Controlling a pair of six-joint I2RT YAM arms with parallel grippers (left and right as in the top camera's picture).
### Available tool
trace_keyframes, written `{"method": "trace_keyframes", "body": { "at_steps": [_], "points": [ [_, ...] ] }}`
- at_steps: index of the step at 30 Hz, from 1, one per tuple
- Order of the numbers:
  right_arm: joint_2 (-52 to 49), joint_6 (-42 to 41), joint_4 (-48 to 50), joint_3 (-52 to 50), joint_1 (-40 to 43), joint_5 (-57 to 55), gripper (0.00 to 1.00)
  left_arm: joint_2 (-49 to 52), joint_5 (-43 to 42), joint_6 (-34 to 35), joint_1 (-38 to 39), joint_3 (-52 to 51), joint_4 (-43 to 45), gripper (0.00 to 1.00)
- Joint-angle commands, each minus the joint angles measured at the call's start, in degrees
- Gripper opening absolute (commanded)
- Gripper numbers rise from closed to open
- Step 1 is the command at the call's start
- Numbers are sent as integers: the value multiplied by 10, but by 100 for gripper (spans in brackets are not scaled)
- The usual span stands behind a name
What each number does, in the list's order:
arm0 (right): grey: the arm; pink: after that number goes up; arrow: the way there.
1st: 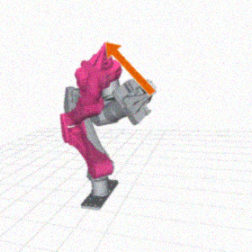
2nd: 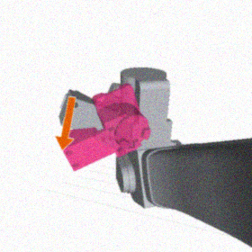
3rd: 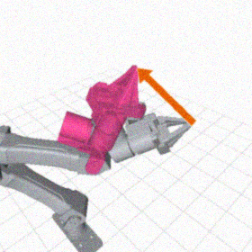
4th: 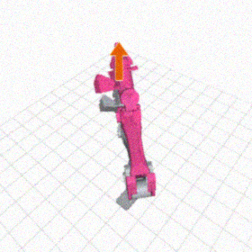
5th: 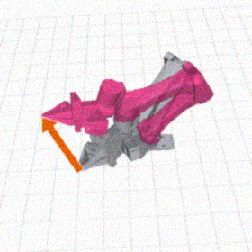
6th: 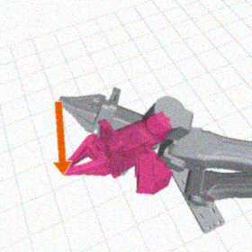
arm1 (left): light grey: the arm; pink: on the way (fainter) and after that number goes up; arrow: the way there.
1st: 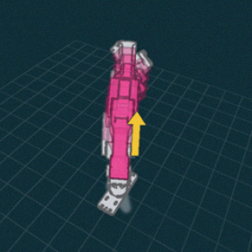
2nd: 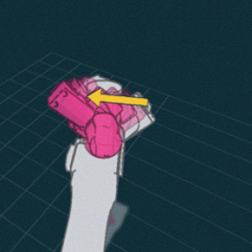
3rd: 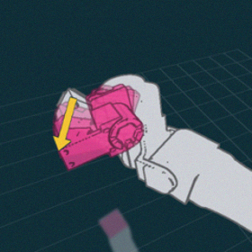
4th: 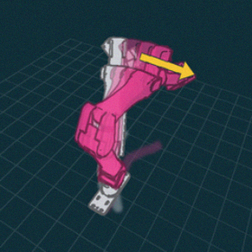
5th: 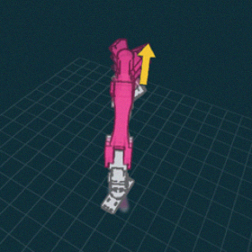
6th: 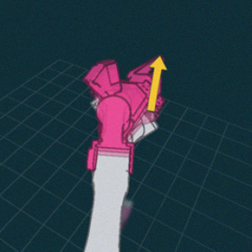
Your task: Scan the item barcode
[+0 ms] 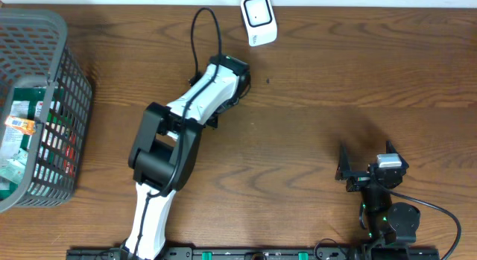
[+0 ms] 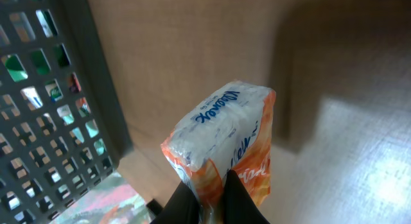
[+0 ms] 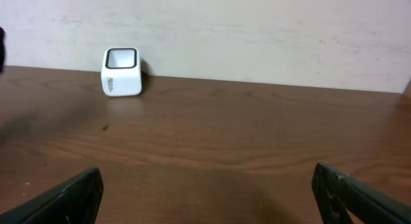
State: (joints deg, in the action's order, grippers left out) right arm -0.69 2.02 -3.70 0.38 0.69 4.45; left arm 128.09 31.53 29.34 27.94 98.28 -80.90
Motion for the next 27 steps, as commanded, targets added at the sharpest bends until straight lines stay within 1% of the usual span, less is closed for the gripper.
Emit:
{"method": "trace_keyframes", "body": {
  "at_steps": [1, 6, 7, 10, 14, 17, 18, 19, 21, 24, 27],
  "points": [
    [3, -7, -2, -1, 2, -1, 99, 2, 37, 23, 7, 1, 9, 7],
    [3, -7, -2, -1, 2, -1, 99, 2, 20, 23, 12, 1, 23, 12],
    [3, -7, -2, -1, 2, -1, 99, 2, -15, 23, 12, 1, 33, 12],
    [3, -7, -2, -1, 2, -1, 99, 2, -62, 23, 12, -7, 53, 12],
    [3, -7, -2, -1, 2, -1, 99, 2, -63, 23, 14, -26, 85, 11],
    [3, -7, -2, -1, 2, -1, 99, 2, -63, 23, 14, -29, 88, 11],
    [3, -7, -2, -1, 2, -1, 99, 2, -63, 23, 14, -28, 88, 16],
    [3, -7, -2, -1, 2, -1, 99, 2, -63, 23, 14, -28, 88, 17],
    [3, -7, -2, -1, 2, -1, 99, 2, -67, 23, 14, -28, 85, 24],
    [3, -7, -2, -1, 2, -1, 99, 1, -67, 23, 14, -26, 79, 27],
    [3, -7, -2, -1, 2, -1, 99, 0, -67, 23, 14, -21, 75, 36]
  ]
}}
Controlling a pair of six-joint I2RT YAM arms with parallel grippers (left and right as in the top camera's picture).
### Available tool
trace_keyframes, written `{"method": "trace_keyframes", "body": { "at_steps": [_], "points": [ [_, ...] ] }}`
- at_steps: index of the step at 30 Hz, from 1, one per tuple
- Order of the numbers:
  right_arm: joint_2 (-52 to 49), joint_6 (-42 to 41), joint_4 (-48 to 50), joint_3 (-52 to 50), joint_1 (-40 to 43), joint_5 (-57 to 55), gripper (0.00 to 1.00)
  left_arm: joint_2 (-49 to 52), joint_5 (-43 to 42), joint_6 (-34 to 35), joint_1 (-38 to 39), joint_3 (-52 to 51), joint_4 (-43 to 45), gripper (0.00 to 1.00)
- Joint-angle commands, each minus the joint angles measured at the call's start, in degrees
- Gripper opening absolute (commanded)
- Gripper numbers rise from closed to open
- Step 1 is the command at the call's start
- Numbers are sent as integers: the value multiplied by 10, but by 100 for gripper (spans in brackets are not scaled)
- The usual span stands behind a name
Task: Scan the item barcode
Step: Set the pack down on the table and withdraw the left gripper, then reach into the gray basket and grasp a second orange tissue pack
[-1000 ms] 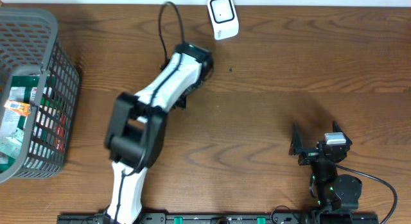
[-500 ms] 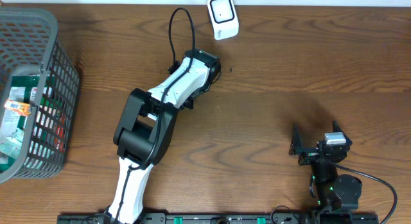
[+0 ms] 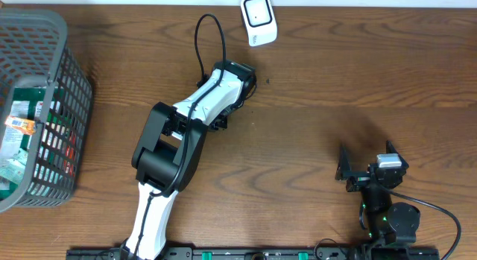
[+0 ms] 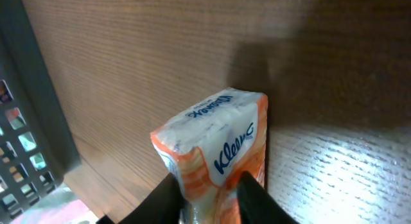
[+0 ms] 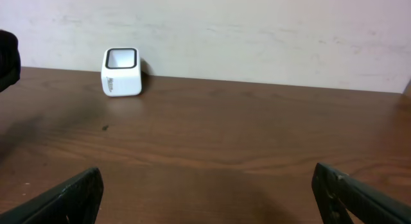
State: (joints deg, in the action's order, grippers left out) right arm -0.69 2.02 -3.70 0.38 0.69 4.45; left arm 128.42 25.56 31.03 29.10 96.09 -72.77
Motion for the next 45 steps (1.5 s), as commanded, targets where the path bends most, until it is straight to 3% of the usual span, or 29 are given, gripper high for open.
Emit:
{"method": "trace_keyframes", "body": {
  "at_steps": [1, 2, 6, 12, 18, 19, 21, 27, 31, 37, 45],
  "points": [
    [3, -7, -2, -1, 2, -1, 99, -5, -7, 5, 2, 2, -7, 37],
    [3, -7, -2, -1, 2, -1, 99, -10, -7, 6, 2, 3, -6, 43],
    [3, -7, -2, -1, 2, -1, 99, -24, -7, 6, 2, 5, -6, 51],
    [3, -7, -2, -1, 2, -1, 99, -55, -9, -5, 1, 23, -7, 53],
    [3, -7, -2, -1, 2, -1, 99, -151, -57, -43, -31, 104, -8, 53],
    [3, -7, -2, -1, 2, -1, 99, -174, -59, -44, -43, 125, -8, 58],
    [3, -7, -2, -1, 2, -1, 99, -223, -58, -44, -75, 169, 0, 63],
    [3, -7, -2, -1, 2, -1, 99, -345, -31, -40, -223, 219, 94, 63],
    [3, -7, -2, -1, 2, -1, 99, -382, -31, 0, -358, 219, 116, 64],
    [3, -7, -2, -1, 2, -1, 99, -354, -40, 9, -526, 198, 104, 64],
    [3, -7, -2, -1, 2, -1, 99, -229, -99, 10, -636, 190, 54, 65]
  ]
}}
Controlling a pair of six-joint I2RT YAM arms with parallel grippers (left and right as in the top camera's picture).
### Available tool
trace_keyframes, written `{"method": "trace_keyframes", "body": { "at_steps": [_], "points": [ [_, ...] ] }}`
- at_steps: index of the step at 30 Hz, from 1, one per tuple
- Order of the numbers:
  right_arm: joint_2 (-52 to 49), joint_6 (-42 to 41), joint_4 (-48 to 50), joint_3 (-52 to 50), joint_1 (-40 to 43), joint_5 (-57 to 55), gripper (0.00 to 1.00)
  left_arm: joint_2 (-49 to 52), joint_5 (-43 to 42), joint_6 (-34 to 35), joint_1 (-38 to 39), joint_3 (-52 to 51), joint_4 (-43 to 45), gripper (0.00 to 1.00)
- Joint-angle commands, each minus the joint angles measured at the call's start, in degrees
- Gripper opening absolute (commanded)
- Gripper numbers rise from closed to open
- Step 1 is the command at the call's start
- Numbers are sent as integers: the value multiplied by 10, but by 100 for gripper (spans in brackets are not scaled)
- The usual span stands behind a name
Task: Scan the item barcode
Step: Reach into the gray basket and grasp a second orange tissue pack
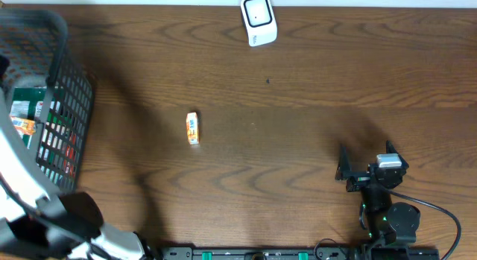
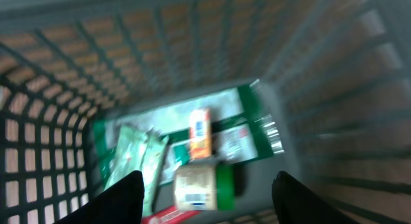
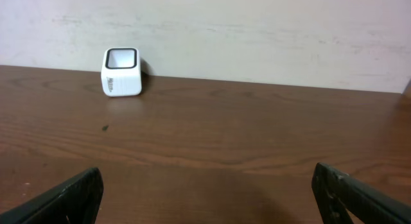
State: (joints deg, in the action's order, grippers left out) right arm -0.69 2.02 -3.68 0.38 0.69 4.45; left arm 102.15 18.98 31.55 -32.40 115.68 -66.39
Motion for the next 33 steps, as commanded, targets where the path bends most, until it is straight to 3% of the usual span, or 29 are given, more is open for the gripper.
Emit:
{"method": "trace_keyframes", "body": {
  "at_steps": [1, 12, 29, 33],
  "points": [
    [3, -7, -2, -1, 2, -1, 99, 52, -43, 5, -30, -6, -13, 65],
    [3, -7, -2, -1, 2, -1, 99, 194, -96, 5, -64, -6, 14, 64],
    [3, -7, -2, -1, 2, -1, 99, 286, -93, 5, -65, -8, 35, 64],
    [3, -7, -2, -1, 2, -1, 99, 281, -93, -3, -65, -8, 36, 33]
  ]
}}
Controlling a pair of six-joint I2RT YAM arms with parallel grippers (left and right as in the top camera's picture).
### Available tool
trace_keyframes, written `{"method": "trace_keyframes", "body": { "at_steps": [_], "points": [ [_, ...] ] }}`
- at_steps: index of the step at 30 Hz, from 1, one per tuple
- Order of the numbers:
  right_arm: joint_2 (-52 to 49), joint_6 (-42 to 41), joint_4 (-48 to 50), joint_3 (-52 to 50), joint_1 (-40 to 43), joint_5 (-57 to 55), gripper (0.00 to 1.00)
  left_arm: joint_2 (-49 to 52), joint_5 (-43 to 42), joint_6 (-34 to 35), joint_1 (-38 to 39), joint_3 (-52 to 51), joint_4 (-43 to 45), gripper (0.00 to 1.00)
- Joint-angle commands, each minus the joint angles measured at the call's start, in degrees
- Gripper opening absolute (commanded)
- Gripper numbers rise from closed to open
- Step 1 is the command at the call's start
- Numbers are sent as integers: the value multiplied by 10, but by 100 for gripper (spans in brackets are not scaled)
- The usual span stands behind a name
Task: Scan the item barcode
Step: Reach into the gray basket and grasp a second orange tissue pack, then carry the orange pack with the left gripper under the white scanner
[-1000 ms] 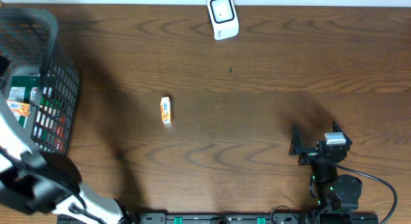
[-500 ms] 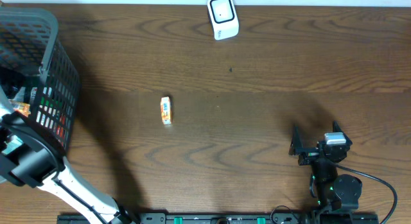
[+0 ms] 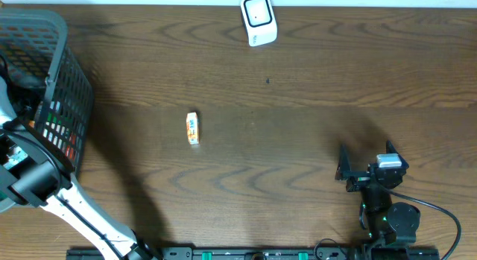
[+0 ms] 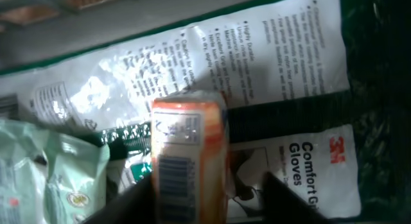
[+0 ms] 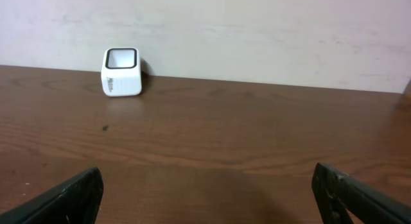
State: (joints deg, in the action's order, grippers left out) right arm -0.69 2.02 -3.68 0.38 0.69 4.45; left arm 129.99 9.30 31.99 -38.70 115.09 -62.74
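My left gripper (image 4: 209, 208) is deep in the grey basket (image 3: 71, 103), open. Its dark fingers (image 4: 122, 208) stand on either side of an orange pack (image 4: 189, 147) whose barcode faces the camera; I cannot tell whether they touch it. In the overhead view the basket hides the gripper and only the left arm (image 3: 33, 178) shows. An orange-and-white tissue pack (image 3: 192, 128) lies alone mid-table. The white scanner (image 3: 257, 19) (image 5: 122, 80) stands at the far edge. My right gripper (image 3: 365, 170) (image 5: 209, 198) rests open at the near right, holding nothing.
Under the orange pack in the basket lie a green-and-white gloves package (image 4: 308, 153) and a pale green pouch (image 4: 58, 179). The basket's mesh walls close in around the left gripper. A pale wall (image 5: 257, 31) rises behind the table's far edge.
My left gripper was above the basket looking down on its contents; now it is low inside, fingers astride the orange pack. The tissue pack and the right arm have not moved.
My left gripper held the tissue pack near the scanner, then a little closer to it. By the last earlier moment the pack lay loose mid-table and the left gripper was open over the basket. Now that gripper is down among the basket's items.
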Motion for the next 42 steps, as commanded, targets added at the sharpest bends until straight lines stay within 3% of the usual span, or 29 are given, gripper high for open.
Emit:
{"method": "trace_keyframes", "body": {
  "at_steps": [1, 4, 5, 15, 19, 23, 27, 28, 31, 36, 42],
  "points": [
    [3, -7, -2, -1, 2, -1, 99, -2, 3, -7, -2, 0, 0, 26],
    [3, -7, -2, -1, 2, -1, 99, -30, 3, -8, -2, 7, -2, 9],
    [3, -7, -2, -1, 2, -1, 99, -46, 3, -8, -2, 8, -2, 8],
    [3, -7, -2, -1, 2, -1, 99, -292, 1, -8, 43, 10, 2, 8],
    [3, -7, -2, -1, 2, -1, 99, -393, 1, -20, 124, 10, -38, 10],
    [3, -7, -2, -1, 2, -1, 99, -448, 1, -23, 273, 9, -129, 10],
    [3, -7, -2, -1, 2, -1, 99, -445, 1, -23, 438, -11, -183, 11],
    [3, -7, -2, -1, 2, -1, 99, -437, 1, -21, 513, -40, -176, 10],
    [3, -7, -2, -1, 2, -1, 99, -413, 2, -11, 617, -112, -123, 10],
    [3, -7, -2, -1, 2, -1, 99, -345, 3, 1, 707, -214, -30, 10],
    [3, -7, -2, -1, 2, -1, 99, -226, -12, -4, 732, -228, -15, 10]
  ]
}}
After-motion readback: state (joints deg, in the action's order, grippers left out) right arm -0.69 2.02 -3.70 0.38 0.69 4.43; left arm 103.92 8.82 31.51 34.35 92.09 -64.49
